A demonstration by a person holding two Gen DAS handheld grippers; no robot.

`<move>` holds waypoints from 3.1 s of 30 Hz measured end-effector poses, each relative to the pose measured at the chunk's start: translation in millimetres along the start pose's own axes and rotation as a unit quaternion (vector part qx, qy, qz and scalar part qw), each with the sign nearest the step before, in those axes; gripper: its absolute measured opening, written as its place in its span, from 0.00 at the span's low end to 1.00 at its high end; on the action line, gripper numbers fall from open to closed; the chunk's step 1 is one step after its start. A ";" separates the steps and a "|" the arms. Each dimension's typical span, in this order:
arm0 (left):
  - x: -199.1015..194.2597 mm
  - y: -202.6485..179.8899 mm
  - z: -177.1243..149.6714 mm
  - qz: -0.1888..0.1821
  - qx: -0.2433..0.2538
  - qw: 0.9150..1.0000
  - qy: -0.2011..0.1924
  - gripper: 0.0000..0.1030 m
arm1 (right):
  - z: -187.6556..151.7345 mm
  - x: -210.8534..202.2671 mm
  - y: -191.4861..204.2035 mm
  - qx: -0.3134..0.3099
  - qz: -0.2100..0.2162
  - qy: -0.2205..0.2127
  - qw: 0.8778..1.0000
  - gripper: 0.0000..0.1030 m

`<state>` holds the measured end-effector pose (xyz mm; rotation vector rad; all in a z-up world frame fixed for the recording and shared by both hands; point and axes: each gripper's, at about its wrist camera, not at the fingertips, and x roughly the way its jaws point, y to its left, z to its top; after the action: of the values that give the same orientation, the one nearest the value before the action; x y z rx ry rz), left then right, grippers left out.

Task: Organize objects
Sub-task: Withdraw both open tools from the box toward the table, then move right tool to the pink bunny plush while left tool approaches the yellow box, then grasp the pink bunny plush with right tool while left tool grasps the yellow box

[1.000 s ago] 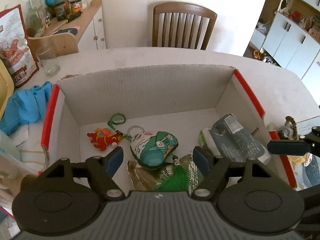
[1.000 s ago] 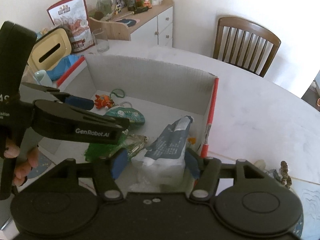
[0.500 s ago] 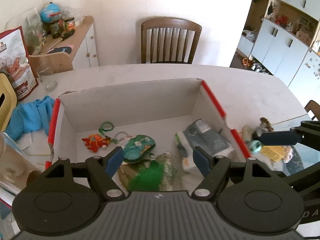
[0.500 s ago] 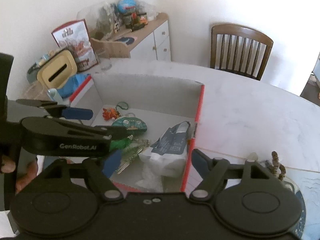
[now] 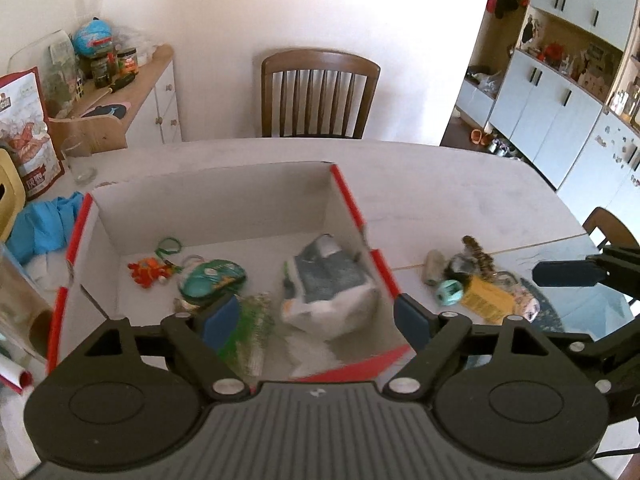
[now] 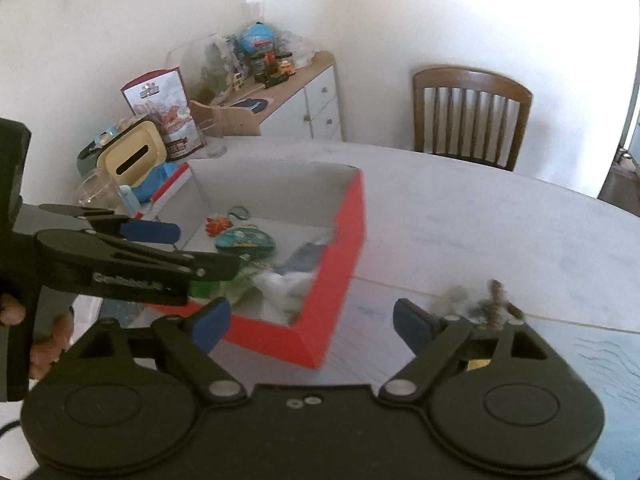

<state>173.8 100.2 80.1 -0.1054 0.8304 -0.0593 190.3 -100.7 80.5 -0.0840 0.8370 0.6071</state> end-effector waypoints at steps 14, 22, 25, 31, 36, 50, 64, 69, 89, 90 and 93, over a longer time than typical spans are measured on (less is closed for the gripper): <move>6.1 -95.3 -13.4 -0.026 0.012 1.000 -0.006 0.91 | -51.3 -55.7 -99.2 0.028 -0.025 -0.006 0.999 0.91; 31.6 -139.5 -18.9 -0.029 0.001 1.000 0.006 1.00 | -69.5 -65.8 -146.5 0.039 -0.033 0.003 0.999 0.91; 43.9 -152.7 -21.9 -0.028 -0.007 1.000 0.010 1.00 | -76.7 -64.2 -161.2 0.037 -0.039 0.009 0.998 0.91; 76.1 -177.2 -28.4 -0.015 -0.015 0.999 0.030 1.00 | -90.3 -54.4 -191.1 0.039 -0.049 0.022 0.998 0.91; 101.3 -196.0 -27.8 0.000 -0.015 0.999 0.044 1.00 | -99.6 -39.9 -203.4 0.030 -0.050 0.036 0.998 0.91; 158.9 -206.3 -29.9 0.035 -0.057 0.995 0.080 1.00 | -103.7 0.8 -207.4 -0.019 -0.027 0.058 0.998 0.89; 173.1 -201.3 -30.6 0.049 -0.091 0.991 0.087 0.96 | -95.6 35.5 -202.2 -0.040 -0.004 0.059 0.997 0.85; 171.4 -201.2 -30.2 0.037 -0.099 0.991 0.085 0.87 | -94.3 42.1 -202.8 -0.043 -0.003 0.063 0.997 0.71; 158.5 -190.8 -29.7 0.018 -0.115 0.988 0.099 0.53 | -100.4 43.0 -211.9 -0.030 -0.003 0.074 0.997 0.47; 158.8 -191.5 -28.8 0.022 -0.110 0.989 0.097 0.53 | -101.1 42.4 -212.6 -0.029 -0.001 0.074 0.997 0.47; 162.1 -195.3 -25.6 0.030 -0.095 0.991 0.092 0.53 | -102.7 40.4 -213.8 -0.027 0.000 0.075 0.997 0.47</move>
<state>261.9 -110.8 -33.1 -0.2582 1.0215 0.0683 256.7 -289.7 -52.7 -0.1807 0.9661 0.6295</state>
